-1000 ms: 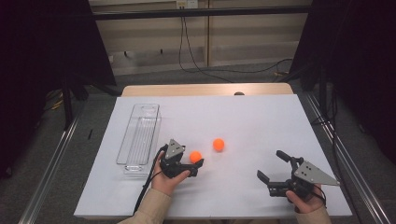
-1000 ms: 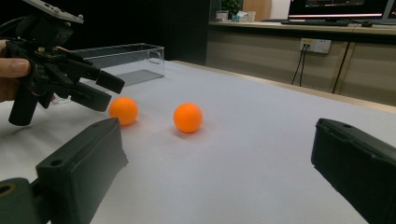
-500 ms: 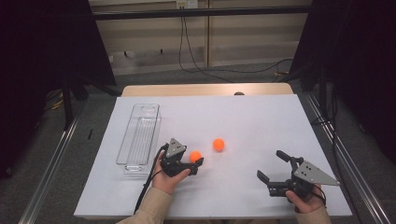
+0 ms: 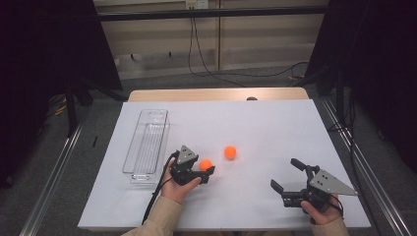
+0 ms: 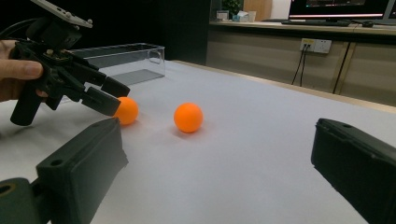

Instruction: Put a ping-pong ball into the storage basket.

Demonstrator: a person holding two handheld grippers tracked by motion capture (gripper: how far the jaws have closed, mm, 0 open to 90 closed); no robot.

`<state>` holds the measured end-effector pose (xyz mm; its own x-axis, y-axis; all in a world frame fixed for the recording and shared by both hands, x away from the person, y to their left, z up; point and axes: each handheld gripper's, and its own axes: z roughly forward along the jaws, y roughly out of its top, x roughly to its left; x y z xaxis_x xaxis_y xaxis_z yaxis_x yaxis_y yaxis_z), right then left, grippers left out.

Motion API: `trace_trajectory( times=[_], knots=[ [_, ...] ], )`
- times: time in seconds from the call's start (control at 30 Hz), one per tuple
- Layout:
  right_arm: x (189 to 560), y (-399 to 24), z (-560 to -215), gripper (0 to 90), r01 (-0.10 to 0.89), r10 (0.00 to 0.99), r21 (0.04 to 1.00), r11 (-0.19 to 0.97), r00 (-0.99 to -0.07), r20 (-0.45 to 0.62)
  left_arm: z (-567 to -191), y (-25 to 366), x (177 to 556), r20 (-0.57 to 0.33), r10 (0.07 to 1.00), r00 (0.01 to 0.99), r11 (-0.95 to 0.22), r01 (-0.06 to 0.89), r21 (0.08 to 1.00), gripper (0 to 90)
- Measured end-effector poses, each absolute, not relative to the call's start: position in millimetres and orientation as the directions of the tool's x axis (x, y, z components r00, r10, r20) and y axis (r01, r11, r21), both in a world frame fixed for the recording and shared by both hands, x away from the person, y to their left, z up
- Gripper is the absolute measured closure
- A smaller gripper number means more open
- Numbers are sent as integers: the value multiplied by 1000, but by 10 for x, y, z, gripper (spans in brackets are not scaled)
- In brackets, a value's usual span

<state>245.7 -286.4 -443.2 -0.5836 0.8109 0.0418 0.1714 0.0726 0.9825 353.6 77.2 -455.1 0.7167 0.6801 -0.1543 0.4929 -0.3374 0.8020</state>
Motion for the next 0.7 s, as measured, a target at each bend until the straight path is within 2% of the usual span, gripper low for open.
trace_trajectory(
  times=[0.7],
  knots=[
    [2459,-2866,-4432,21,172,811,982,73,-584,42,-4565,723,3571,-161,679,716,-363,519,774,325]
  ],
)
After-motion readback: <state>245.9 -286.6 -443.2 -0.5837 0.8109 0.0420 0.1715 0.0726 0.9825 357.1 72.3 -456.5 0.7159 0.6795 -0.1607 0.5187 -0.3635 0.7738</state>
